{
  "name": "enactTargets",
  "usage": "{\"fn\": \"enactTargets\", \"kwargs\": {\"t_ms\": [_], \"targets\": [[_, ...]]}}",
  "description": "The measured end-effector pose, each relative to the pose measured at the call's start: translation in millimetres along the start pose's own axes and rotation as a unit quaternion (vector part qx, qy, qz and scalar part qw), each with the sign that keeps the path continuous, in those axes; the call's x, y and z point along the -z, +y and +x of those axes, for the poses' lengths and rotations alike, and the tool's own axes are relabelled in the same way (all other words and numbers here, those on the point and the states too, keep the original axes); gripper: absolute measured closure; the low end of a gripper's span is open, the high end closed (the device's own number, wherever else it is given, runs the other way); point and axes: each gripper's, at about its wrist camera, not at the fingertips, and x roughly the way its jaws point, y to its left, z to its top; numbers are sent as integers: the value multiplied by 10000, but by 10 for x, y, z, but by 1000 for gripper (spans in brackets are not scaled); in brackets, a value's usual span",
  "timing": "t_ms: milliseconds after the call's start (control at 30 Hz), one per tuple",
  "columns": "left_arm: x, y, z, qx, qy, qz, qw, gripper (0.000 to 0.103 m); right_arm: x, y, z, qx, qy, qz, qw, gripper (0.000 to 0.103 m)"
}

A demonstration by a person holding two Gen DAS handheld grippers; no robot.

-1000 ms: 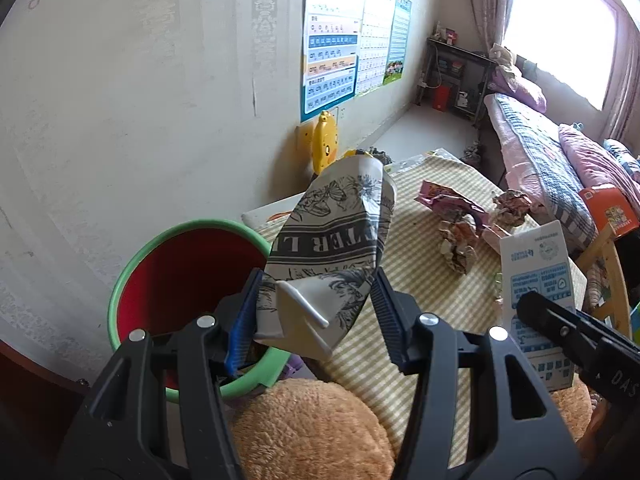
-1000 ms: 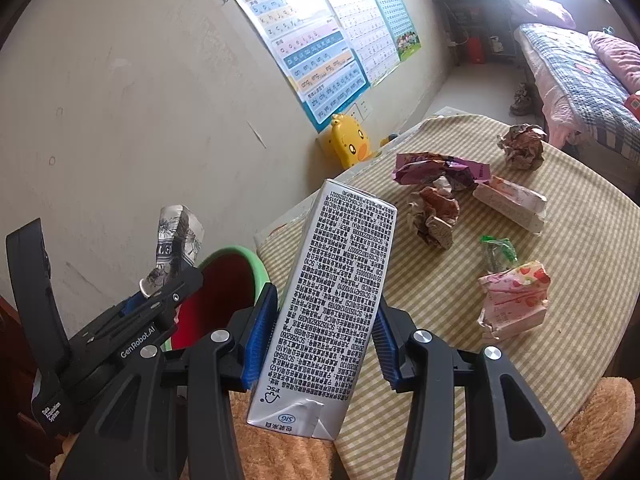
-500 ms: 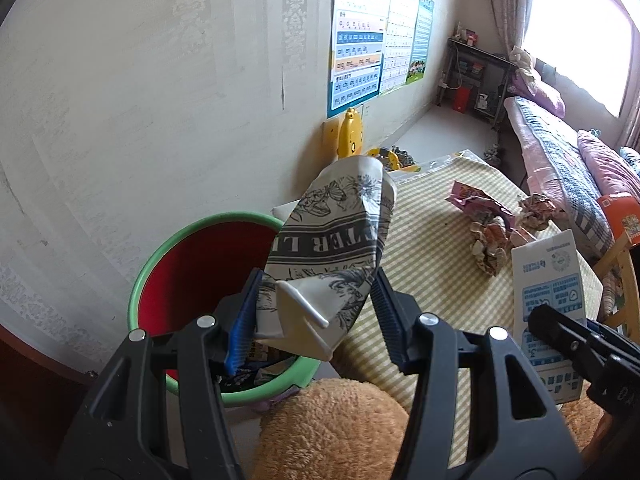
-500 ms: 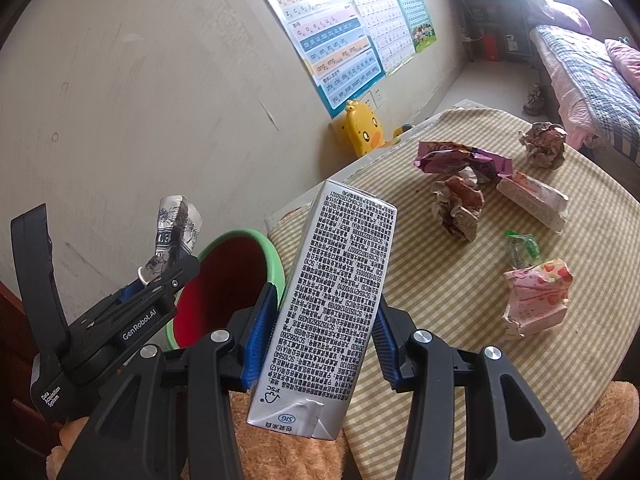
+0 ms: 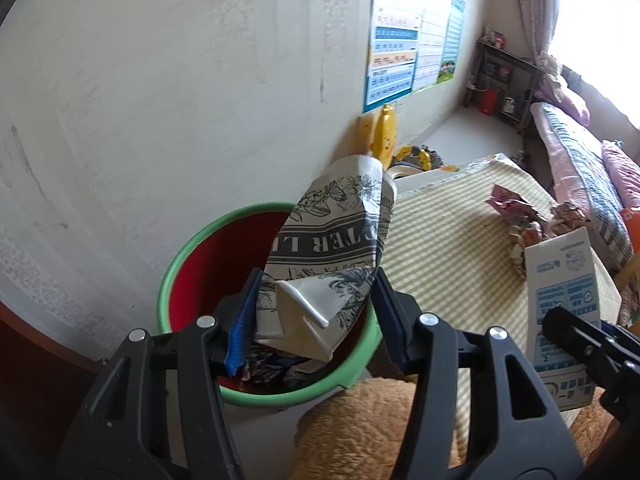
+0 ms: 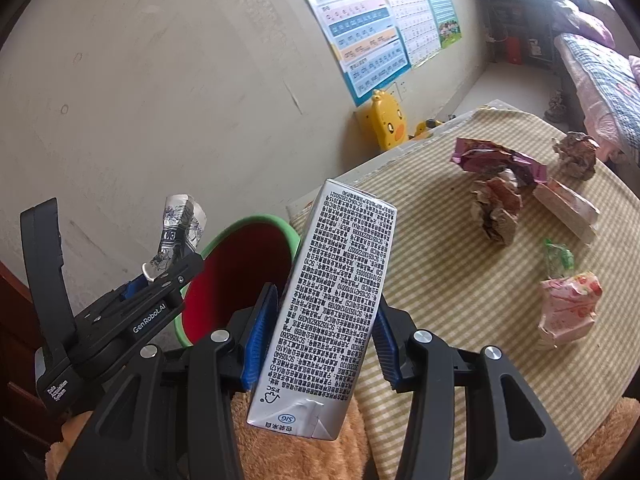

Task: Collect trash
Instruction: 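Carry both items over the red bin and open both tools to drop them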

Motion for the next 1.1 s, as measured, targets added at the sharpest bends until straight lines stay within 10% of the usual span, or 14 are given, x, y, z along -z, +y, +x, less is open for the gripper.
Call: {"fn": "enactTargets", "kwargs": {"t_ms": [1000,1100], "targets": [[129,748,575,-432,696,-609,9948,51,-292,703,904,-343,378,-830,9952,57],[146,789,623,-423,748,-678,9940,30,-328,765,987,-460,426,-926,9937,56]]}}
